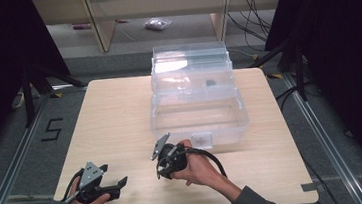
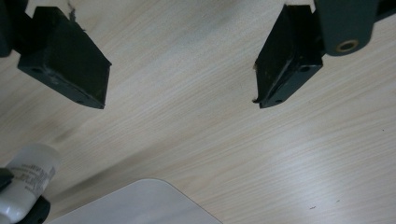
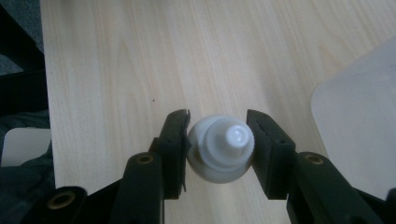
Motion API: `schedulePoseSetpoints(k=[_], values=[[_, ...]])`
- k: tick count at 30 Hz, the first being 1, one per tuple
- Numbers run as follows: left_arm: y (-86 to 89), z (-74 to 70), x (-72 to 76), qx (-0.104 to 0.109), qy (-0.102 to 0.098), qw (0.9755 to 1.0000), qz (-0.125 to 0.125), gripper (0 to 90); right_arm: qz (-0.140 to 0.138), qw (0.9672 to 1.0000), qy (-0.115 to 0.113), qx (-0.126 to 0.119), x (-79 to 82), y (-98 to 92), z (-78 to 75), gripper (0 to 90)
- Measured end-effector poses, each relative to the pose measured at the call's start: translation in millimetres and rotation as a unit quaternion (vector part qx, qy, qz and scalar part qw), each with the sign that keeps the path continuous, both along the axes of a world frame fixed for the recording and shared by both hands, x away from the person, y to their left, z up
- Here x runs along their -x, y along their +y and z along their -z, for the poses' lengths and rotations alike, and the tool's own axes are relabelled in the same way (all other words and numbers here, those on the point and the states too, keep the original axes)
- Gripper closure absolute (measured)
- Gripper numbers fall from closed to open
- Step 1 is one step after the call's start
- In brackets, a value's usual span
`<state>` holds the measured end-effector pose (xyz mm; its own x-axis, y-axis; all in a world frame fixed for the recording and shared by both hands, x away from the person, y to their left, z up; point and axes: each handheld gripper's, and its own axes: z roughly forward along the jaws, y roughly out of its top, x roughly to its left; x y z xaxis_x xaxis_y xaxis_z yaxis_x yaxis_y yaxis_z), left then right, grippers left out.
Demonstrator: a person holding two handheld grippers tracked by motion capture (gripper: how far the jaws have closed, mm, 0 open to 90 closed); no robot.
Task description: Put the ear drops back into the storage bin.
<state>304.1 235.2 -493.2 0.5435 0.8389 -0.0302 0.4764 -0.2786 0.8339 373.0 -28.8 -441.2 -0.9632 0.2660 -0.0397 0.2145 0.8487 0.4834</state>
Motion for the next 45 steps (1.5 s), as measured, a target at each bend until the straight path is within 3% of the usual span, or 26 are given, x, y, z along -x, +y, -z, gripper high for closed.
schedulePoseSetpoints(k=[15, 24, 27, 33, 45], values=[[0.0, 0.4, -0.5, 0.002, -0.001, 1.0000, 0.002, 17.2, 0.005, 1.0000, 0.008, 0.000, -5.5, -25.1, -31.6, 60.5], [0.3, 0.4, -0.7, 0.000, -0.001, 1.0000, 0.001, 17.2, 0.022, 0.9997, 0.012, -0.001, -9.3, -47.8, -48.8, 60.5], [0.2, 0.4, -0.7, 0.001, -0.002, 1.0000, 0.001, 17.2, 0.039, 0.9990, 0.019, 0.006, -8.7, -59.0, -59.6, 60.5], [0.2, 0.2, -0.6, 0.000, -0.001, 1.0000, 0.000, 17.2, 0.052, 0.9985, 0.011, 0.012, -11.0, -76.3, -78.4, 60.5], [0.4, 0.1, -0.7, 0.000, 0.001, 1.0000, -0.001, 17.2, 0.092, 0.9956, 0.010, 0.014, -24.0, -113.6, -102.0, 60.5]])
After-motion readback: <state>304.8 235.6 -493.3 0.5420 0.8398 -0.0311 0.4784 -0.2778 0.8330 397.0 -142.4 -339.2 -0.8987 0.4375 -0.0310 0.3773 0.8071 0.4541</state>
